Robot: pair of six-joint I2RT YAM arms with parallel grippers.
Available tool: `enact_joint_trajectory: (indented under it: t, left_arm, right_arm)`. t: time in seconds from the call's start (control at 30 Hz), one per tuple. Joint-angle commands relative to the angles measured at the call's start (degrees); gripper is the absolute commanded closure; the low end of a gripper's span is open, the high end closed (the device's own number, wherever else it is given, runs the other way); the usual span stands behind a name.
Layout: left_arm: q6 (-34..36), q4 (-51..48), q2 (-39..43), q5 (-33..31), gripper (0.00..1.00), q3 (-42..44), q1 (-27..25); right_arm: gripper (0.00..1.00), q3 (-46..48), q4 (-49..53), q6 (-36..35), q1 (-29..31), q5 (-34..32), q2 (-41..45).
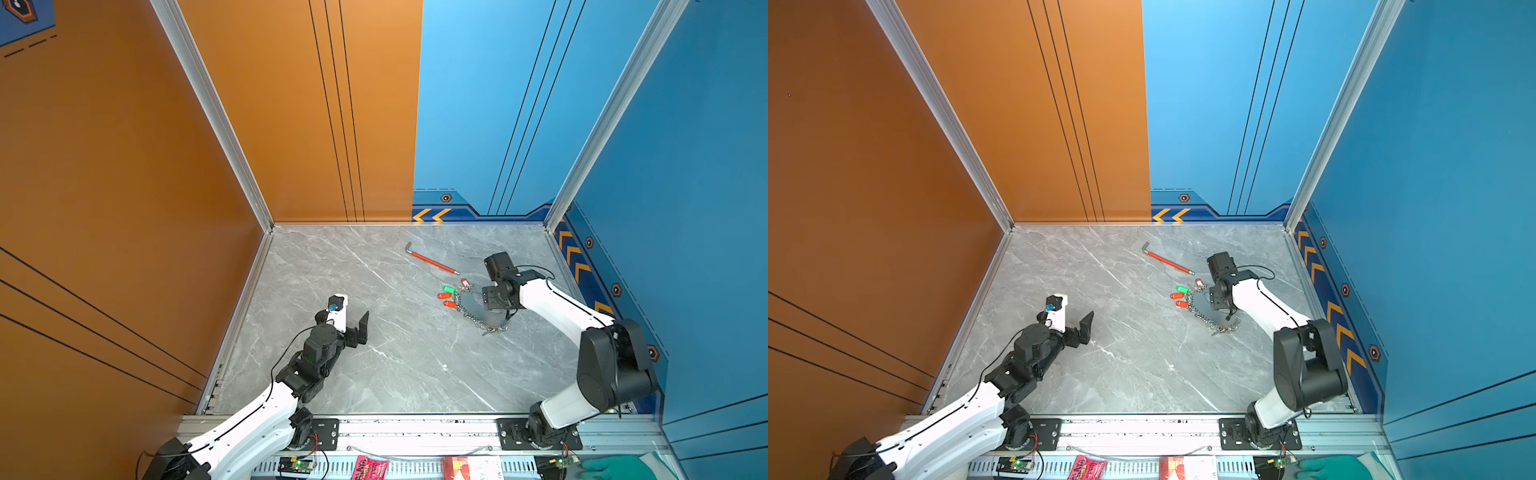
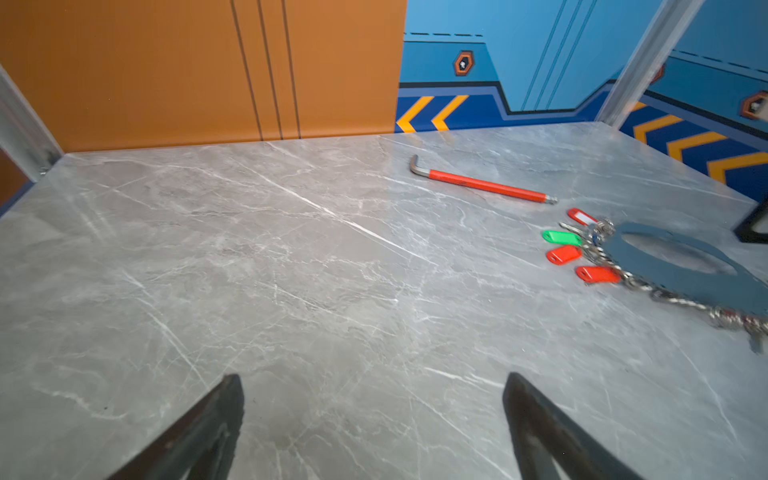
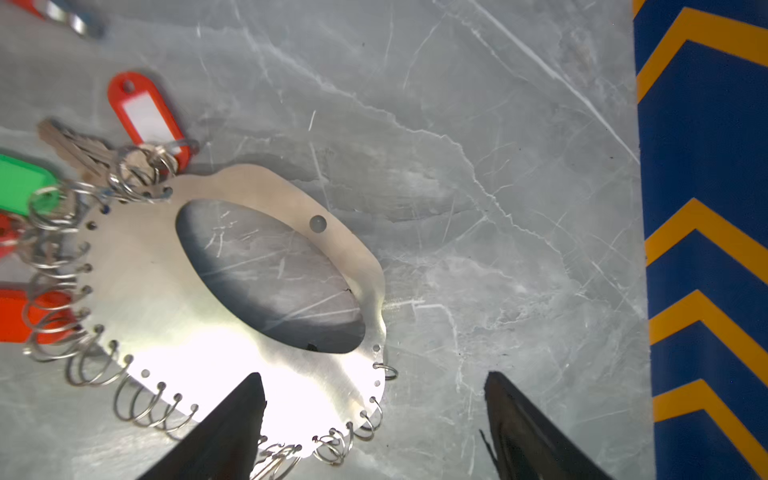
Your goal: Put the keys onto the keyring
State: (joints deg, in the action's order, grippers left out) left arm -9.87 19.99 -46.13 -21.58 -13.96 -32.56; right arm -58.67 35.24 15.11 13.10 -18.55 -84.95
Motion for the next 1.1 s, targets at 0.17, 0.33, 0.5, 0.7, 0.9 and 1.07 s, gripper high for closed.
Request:
enact_joint_trajectory:
  t: [0.17, 0.33, 0.5, 0.7, 0.9, 1.07]
  left_arm:
    - [9.29, 8.98, -14.15, -28.96, 0.02, -6.72, 7.08]
    - [8.84, 8.50, -22.23, -23.93, 0.02, -9.54, 16.80]
    - [7.67, 17.02, -31.46, -13.53, 0.02, -8.61, 24.06]
    - [6.82, 30.20, -36.92, 0.52, 0.02, -5.77, 29.71]
    - [9.05, 35.07, -43.33, 8.95, 0.02, -6.61, 30.94]
    - [8.80, 34.77, -43.30, 8.89, 0.02, -6.71, 30.98]
  right_arm:
    - [0.00, 9.60, -16.67, 4.68, -7.64, -10.40, 12.37]
    - [0.00, 20.99, -38.89, -4.12, -7.26, -9.86, 11.74]
    - [0.00, 25.61, -52.23, -9.71, -6.79, -9.78, 6.91]
    - [0.00, 33.97, -72.23, -15.03, -6.36, -2.67, 4.98]
    - [0.00, 39.65, -87.76, -15.76, -7.79, 9.67, 0.76]
    - [0.00, 39.67, -92.21, -14.74, -9.05, 10.47, -3.80]
